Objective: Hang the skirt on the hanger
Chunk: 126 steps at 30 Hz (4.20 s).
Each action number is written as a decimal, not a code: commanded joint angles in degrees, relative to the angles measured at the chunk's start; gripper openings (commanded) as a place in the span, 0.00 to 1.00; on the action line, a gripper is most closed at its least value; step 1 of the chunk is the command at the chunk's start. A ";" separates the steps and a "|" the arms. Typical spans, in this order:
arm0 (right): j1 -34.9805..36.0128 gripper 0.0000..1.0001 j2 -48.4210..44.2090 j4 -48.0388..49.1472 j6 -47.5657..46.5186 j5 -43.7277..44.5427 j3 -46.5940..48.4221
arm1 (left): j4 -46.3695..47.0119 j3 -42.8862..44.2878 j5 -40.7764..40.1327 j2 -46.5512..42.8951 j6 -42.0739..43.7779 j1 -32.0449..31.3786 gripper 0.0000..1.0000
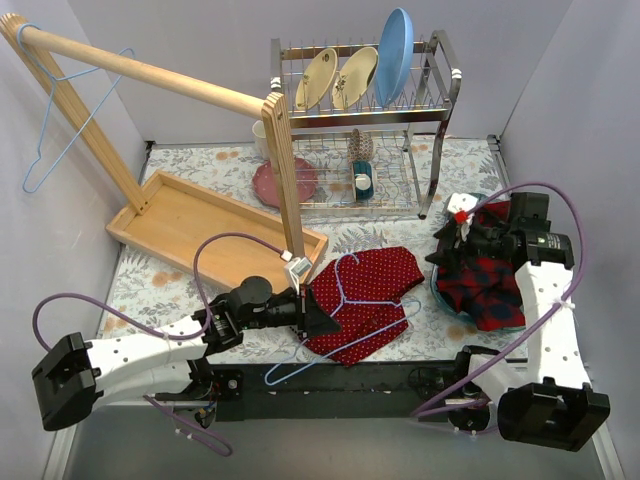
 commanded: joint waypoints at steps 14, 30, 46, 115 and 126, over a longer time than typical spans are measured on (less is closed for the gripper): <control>22.25 0.60 -4.80 -1.31 -9.02 0.91 -11.80 | 18.01 0.92 -12.51 12.01 -0.45 -3.36 0.00; 25.59 0.62 -4.54 1.86 -5.06 3.56 -12.41 | 0.18 4.53 -16.99 0.34 4.64 -3.53 0.00; 25.77 0.66 -4.36 2.74 -2.95 2.58 -11.70 | 6.15 7.16 -12.95 12.28 4.91 -3.62 0.00; 28.93 0.64 4.43 34.91 -29.49 26.23 -34.56 | 12.83 15.78 -23.15 39.27 2.97 -5.73 0.00; 28.93 0.67 1.53 19.61 -29.32 19.46 -25.60 | 11.59 16.39 -22.45 43.48 4.21 -5.55 0.00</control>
